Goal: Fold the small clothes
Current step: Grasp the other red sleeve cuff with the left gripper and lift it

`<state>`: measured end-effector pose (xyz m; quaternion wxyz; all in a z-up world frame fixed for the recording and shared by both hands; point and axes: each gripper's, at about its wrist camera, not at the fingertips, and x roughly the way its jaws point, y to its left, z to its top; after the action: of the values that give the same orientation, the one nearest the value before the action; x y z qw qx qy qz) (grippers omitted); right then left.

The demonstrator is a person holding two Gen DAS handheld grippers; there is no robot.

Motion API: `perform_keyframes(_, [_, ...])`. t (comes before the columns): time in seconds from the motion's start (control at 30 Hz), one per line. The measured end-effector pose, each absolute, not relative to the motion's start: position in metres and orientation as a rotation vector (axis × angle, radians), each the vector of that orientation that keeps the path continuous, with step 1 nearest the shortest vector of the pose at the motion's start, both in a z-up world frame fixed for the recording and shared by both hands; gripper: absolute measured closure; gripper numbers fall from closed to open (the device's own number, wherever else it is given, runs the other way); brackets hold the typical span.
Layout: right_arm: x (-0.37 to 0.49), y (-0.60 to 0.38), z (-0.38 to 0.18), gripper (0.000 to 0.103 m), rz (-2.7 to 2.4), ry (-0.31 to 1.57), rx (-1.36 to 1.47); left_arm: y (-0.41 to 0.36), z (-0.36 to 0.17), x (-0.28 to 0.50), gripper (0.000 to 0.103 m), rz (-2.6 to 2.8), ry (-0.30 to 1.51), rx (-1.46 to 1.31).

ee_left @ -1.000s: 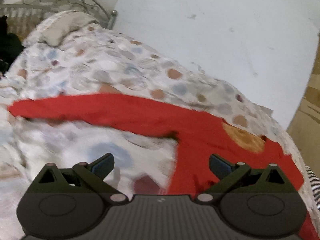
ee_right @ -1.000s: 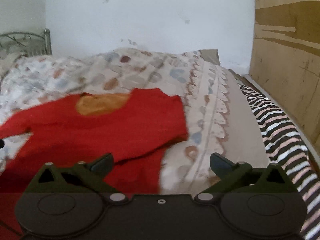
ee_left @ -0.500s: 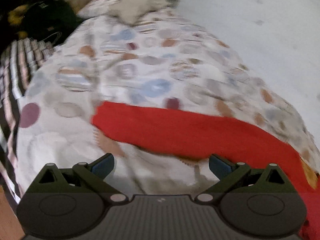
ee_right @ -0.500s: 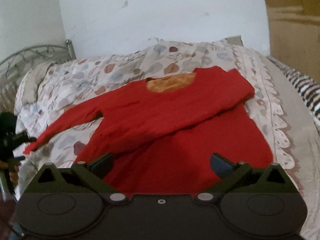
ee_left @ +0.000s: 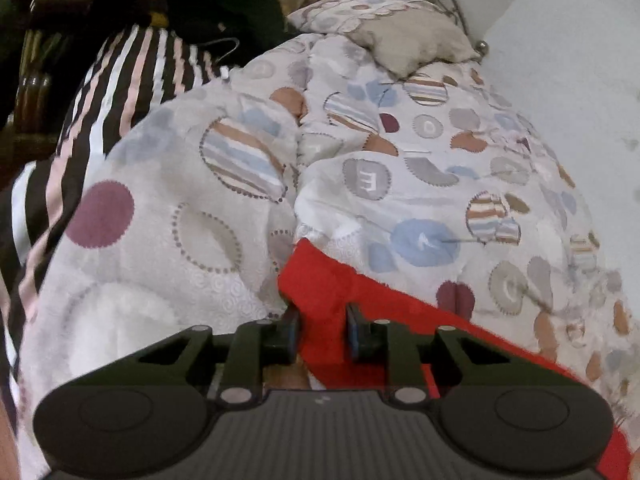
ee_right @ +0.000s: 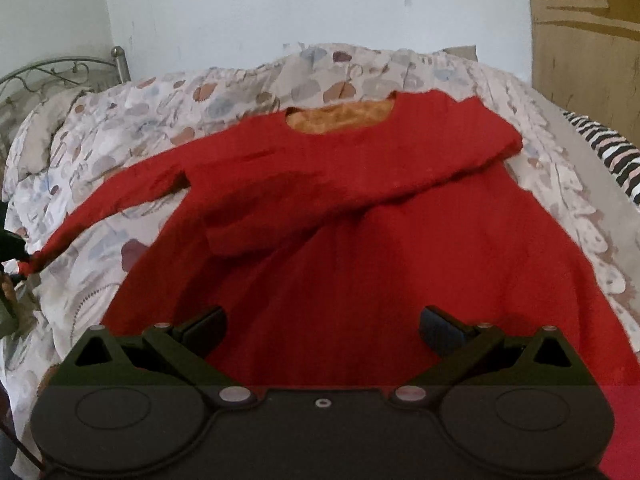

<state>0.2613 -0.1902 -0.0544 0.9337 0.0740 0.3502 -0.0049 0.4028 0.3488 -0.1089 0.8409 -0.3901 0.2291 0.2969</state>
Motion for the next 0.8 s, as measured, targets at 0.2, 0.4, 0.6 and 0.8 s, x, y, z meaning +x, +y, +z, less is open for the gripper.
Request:
perform_keyframes(0.2, [0.259,-0.192,-0.057,0.000,-0.003,0.704,0.157,0.334,-0.089,0.399,0.088,0.622,0.436,-0.728])
perform_keyframes(0.4, [0.257,-0.199,-0.053,0.000,0.004,0.681,0.186,0.292,-0.030,0.391,0.091,0.471,0.246,-0.488])
perform_keyframes(0.6, [0.249,-0.212,-0.043,0.000,-0.024,0.635,0.220,0.223,0.048,0.388,0.092,0.145,0.059,-0.306])
perform_keyframes(0.8, [0.224,-0.239,-0.023,0.000,-0.097,0.561,0.244,0.131,0.101,0.376,0.091,-0.225,0.022,-0.280])
